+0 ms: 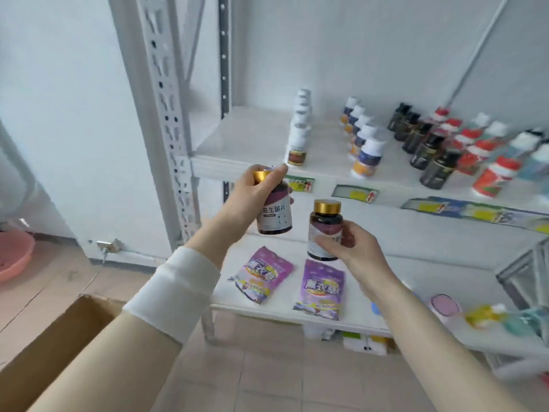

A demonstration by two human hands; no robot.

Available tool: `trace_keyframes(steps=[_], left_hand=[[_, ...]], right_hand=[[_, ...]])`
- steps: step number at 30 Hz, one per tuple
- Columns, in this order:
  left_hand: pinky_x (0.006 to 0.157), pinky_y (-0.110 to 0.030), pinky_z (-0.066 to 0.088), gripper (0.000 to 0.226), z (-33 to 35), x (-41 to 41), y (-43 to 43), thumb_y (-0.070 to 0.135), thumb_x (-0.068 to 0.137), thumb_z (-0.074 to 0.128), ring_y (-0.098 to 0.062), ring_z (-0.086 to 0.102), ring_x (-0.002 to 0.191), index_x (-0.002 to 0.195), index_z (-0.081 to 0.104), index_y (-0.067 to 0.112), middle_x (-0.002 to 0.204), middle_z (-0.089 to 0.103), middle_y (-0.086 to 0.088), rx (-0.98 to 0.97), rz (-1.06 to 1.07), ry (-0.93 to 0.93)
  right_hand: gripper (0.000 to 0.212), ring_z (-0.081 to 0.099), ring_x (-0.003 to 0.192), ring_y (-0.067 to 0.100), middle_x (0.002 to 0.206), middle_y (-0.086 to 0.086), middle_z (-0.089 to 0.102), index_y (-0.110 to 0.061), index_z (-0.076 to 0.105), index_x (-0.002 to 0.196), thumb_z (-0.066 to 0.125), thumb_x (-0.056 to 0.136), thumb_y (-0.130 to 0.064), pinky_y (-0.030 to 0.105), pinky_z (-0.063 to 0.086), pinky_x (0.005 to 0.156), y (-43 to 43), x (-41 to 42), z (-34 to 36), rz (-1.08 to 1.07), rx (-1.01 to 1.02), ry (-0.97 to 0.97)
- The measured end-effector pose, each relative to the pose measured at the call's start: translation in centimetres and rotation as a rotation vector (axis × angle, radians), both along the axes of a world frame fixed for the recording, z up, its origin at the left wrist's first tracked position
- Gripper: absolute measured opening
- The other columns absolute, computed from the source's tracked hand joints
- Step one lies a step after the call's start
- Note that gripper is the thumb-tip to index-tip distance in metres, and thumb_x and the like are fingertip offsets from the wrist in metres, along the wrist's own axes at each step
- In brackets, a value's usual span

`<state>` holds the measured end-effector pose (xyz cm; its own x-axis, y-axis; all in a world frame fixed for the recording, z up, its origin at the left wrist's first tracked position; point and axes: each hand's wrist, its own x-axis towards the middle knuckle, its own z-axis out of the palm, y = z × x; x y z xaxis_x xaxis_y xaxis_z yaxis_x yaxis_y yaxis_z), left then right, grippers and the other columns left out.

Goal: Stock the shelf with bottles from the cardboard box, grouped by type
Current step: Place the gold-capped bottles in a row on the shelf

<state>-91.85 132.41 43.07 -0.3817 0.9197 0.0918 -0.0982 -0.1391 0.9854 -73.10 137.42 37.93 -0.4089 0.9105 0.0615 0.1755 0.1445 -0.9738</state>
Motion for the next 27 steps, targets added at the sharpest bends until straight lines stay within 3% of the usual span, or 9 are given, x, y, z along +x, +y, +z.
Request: trace_keyframes(steps=[2, 5, 8, 14, 17, 21, 25, 27], left_hand=[[0.070, -0.033, 0.057, 0.018, 2.5, 6.5, 3.2, 0.032, 0.090, 0.058, -0.019, 0.068, 0.069, 0.090, 0.049, 0.015, 0.081, 0.068, -0.008, 0.032, -0.052, -0.025], [0.063, -0.029, 0.057, 0.023, 5.6, 15.7, 7.9, 0.034, 0.089, 0.059, -0.016, 0.069, 0.068, 0.097, 0.050, 0.014, 0.084, 0.067, -0.006, 0.049, -0.169, -0.036], [0.075, -0.031, 0.056, 0.024, 7.9, 23.5, 12.2, 0.031, 0.089, 0.059, -0.015, 0.068, 0.080, 0.102, 0.051, 0.012, 0.090, 0.066, -0.006, 0.063, -0.273, 0.028], [0.095, -0.042, 0.048, 0.040, 10.6, 36.1, 20.1, 0.035, 0.085, 0.062, -0.027, 0.063, 0.100, 0.112, 0.050, 0.007, 0.103, 0.063, -0.014, 0.072, -0.402, 0.172], [0.089, -0.035, 0.048, 0.031, 11.1, 41.2, 24.3, 0.035, 0.090, 0.057, -0.022, 0.061, 0.095, 0.105, 0.052, 0.008, 0.101, 0.062, -0.013, 0.113, -0.447, 0.308], [0.079, -0.027, 0.049, 0.014, 11.7, 47.0, 30.9, 0.035, 0.091, 0.055, -0.016, 0.061, 0.085, 0.085, 0.049, 0.024, 0.093, 0.062, -0.006, 0.165, -0.483, 0.359], [0.061, -0.011, 0.046, 0.015, 13.0, 52.3, 37.9, 0.035, 0.090, 0.056, -0.006, 0.053, 0.068, 0.087, 0.048, 0.023, 0.080, 0.057, 0.002, 0.213, -0.499, 0.378], [0.065, -0.011, 0.048, 0.027, 13.7, 55.0, 41.4, 0.036, 0.089, 0.058, -0.007, 0.058, 0.077, 0.105, 0.049, 0.016, 0.092, 0.062, -0.002, 0.210, -0.523, 0.400]], right_hand=[[0.022, 0.062, 0.079, 0.003, 0.087, -0.011, 0.068, -0.030, 0.062, 0.086, 0.075, 0.074, -0.017, 0.008, 0.048, 0.064, 2.0, 6.8, 2.2, -0.071, 0.048, 0.026], [0.020, 0.061, 0.075, -0.001, 0.084, -0.013, 0.068, -0.028, 0.062, 0.086, 0.075, 0.073, -0.020, 0.002, 0.044, 0.058, 4.9, 16.3, 5.0, -0.177, 0.109, 0.048], [0.025, 0.059, 0.069, -0.006, 0.083, -0.011, 0.067, -0.023, 0.063, 0.094, 0.076, 0.072, -0.024, 0.007, 0.043, 0.059, 7.4, 24.5, 7.0, -0.260, 0.139, 0.060], [0.021, 0.055, 0.075, 0.006, 0.082, -0.010, 0.064, -0.028, 0.062, 0.089, 0.075, 0.074, -0.022, 0.014, 0.045, 0.068, 12.8, 37.0, 8.6, -0.372, 0.162, 0.088], [0.025, 0.060, 0.084, 0.011, 0.089, -0.006, 0.067, -0.029, 0.059, 0.090, 0.075, 0.074, -0.019, 0.019, 0.046, 0.075, 16.3, 42.1, 9.0, -0.416, 0.166, 0.106], [0.032, 0.061, 0.099, 0.013, 0.105, -0.003, 0.067, -0.025, 0.057, 0.104, 0.073, 0.076, -0.023, 0.028, 0.047, 0.088, 22.1, 48.1, 9.8, -0.464, 0.177, 0.062], [0.029, 0.059, 0.103, 0.009, 0.107, -0.006, 0.065, -0.026, 0.057, 0.105, 0.070, 0.079, -0.024, 0.023, 0.043, 0.083, 28.3, 53.7, 11.5, -0.500, 0.194, 0.020], [0.034, 0.058, 0.103, 0.011, 0.109, -0.004, 0.064, -0.023, 0.057, 0.111, 0.070, 0.079, -0.024, 0.025, 0.041, 0.083, 31.2, 56.5, 12.3, -0.514, 0.203, -0.003]])
